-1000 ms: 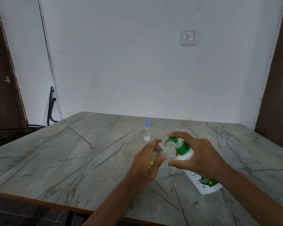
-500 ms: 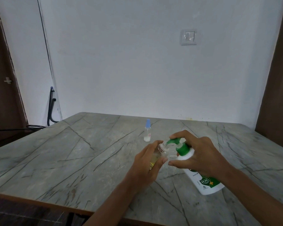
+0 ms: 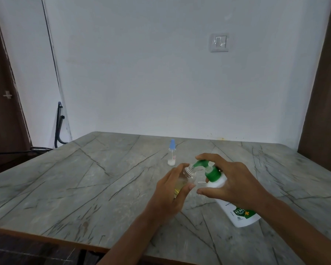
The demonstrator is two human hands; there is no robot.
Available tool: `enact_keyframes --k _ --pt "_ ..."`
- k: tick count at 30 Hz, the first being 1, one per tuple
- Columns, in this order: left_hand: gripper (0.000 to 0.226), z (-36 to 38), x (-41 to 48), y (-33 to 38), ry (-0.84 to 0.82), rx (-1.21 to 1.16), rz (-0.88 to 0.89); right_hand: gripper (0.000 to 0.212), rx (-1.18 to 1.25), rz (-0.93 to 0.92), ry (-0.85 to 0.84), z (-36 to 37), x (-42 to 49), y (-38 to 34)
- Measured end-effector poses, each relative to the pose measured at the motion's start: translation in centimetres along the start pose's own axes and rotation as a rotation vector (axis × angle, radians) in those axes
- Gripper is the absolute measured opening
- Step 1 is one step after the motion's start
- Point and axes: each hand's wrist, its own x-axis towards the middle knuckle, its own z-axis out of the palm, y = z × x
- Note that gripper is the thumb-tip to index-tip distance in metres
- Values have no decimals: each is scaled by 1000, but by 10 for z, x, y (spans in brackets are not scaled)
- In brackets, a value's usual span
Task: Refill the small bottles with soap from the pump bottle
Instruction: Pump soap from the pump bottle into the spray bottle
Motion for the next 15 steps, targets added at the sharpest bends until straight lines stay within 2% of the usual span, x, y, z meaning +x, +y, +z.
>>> enact_keyframes --k 15 --pt "42 1 -2 -2 -16 34 -15 67 38 28 12 -1 1 -2"
